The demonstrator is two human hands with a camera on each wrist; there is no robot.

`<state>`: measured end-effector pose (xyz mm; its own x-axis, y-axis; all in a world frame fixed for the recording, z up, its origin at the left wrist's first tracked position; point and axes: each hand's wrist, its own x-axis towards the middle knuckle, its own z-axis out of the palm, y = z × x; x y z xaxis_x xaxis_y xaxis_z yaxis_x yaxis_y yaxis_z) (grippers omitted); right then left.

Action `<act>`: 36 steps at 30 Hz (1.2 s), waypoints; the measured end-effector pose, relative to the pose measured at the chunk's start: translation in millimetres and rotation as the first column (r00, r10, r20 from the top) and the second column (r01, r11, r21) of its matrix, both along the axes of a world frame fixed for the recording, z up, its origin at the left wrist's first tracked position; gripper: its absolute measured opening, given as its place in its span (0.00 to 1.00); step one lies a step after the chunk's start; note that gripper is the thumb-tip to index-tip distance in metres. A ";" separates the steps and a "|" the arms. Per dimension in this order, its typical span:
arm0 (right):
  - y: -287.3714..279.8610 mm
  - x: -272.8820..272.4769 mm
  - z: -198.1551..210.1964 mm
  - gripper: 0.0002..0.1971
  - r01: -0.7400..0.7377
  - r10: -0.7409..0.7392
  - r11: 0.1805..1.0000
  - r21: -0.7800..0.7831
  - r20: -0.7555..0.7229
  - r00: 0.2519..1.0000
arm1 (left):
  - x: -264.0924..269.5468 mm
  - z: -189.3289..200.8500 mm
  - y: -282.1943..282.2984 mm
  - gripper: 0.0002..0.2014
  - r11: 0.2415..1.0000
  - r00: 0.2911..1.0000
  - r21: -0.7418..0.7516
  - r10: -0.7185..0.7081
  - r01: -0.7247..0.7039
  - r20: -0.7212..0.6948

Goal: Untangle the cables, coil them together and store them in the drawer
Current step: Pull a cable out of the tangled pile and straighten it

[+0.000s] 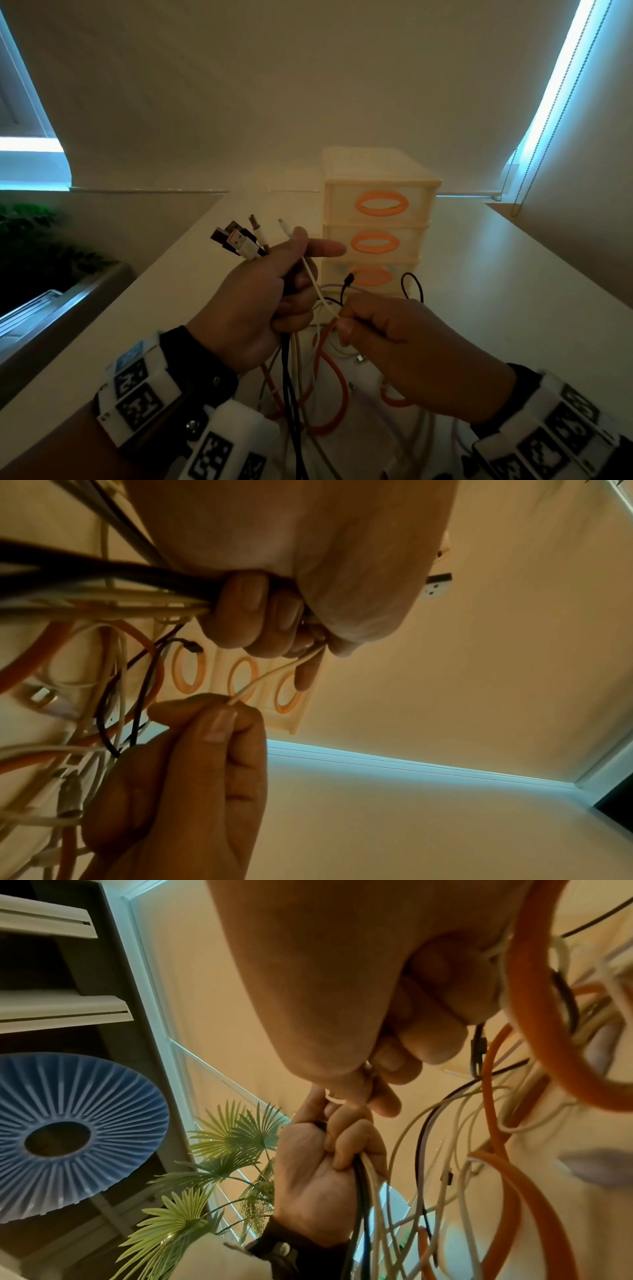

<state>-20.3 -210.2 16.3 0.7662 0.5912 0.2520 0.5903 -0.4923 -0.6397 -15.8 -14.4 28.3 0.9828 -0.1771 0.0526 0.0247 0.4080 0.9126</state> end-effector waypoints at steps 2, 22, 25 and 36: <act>1.6 0.0 -1.1 0.11 -0.031 0.031 0.999 -0.013 0.032 0.999 | -0.2 1.5 1.2 0.24 1.000 1.000 -0.015 0.012 -0.012 -0.012; 9.1 1.0 -6.6 0.06 0.076 -0.076 0.982 0.174 -0.003 0.997 | -1.9 4.7 -8.2 0.30 0.983 0.994 -0.165 -0.095 0.085 -0.051; 9.6 1.0 -6.6 0.08 0.102 -0.109 0.982 0.159 0.037 0.993 | -3.8 6.1 -8.7 0.30 0.968 0.986 -0.206 -0.160 0.146 -0.055; -9.4 7.3 20.1 0.15 0.071 -0.077 0.994 -0.080 -0.074 0.994 | 4.2 20.9 37.3 0.26 0.793 0.992 -0.595 -0.113 0.129 0.064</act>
